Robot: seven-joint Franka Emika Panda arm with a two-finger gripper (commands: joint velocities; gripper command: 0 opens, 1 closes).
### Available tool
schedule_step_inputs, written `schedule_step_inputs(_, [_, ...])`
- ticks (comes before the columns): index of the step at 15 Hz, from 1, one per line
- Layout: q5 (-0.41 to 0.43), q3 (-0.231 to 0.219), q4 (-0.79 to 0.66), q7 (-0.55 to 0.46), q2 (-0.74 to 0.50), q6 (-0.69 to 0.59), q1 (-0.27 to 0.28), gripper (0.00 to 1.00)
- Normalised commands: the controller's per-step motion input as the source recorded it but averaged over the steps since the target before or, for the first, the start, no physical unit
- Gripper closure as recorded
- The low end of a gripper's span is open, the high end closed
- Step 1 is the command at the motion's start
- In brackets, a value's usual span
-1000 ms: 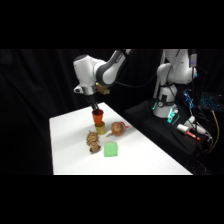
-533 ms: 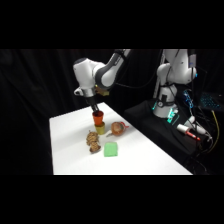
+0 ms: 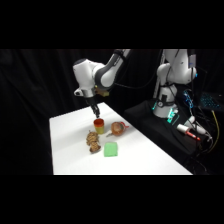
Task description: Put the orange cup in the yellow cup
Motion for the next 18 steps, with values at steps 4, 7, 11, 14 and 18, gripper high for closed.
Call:
schedule_step_inputs(4, [0.065, 0.013, 0.07, -0.14, -0.15, -0.23, -0.032, 0.0])
schedule_step_inputs(7, [0.084, 0.019, 0.09, -0.16, -0.26, -0.32, -0.026, 0.0])
schedule_step_inputs(11, [0.109, 0.024, 0.1, -0.17, -0.3, -0.34, -0.008, 0.0])
schedule_step_inputs(14, [0.122, 0.019, 0.09, -0.14, -0.28, -0.26, 0.016, 0.0])
schedule_step_inputs(18, [0.088, 0.003, 0.06, -0.11, -0.23, -0.14, 0.03, 0.0])
